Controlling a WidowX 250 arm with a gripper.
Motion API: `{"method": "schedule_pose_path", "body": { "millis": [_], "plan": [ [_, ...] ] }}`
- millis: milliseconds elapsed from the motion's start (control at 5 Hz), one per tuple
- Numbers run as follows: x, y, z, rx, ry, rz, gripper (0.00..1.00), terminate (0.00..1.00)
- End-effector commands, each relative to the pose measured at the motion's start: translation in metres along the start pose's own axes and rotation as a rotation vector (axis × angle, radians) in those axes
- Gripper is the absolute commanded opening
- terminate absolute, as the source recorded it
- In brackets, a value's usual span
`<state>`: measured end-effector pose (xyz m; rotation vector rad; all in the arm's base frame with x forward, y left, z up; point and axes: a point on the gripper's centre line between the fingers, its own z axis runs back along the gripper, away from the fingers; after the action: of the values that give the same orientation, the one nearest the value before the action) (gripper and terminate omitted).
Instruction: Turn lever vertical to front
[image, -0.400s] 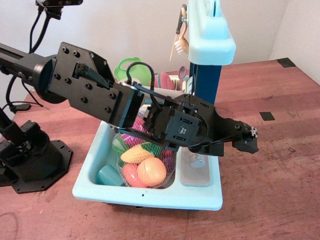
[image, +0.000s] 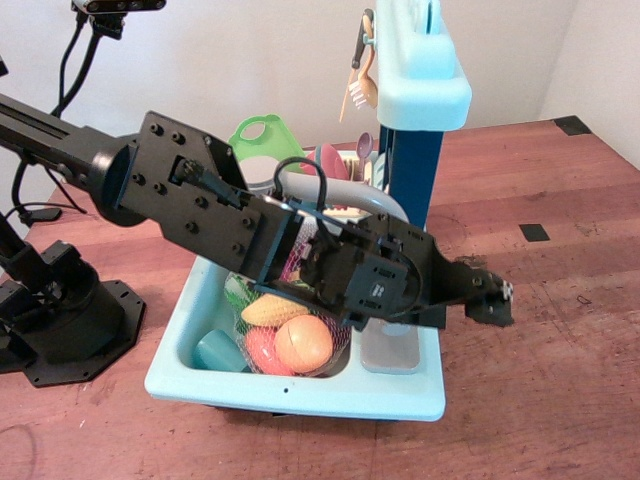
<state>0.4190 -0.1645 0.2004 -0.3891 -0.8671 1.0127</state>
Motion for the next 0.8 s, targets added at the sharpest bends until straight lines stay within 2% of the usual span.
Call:
{"method": "schedule_pose_path", "body": {
  "millis": [0, 600],
  "plan": [
    [0.018, -0.001, 0.004, -0.025, -0.019, 0.021, 1.00, 0.00],
    [0.033, 0.043, 0.025, -0.011, -0.070, 0.065, 1.00, 0.00]
  ]
}}
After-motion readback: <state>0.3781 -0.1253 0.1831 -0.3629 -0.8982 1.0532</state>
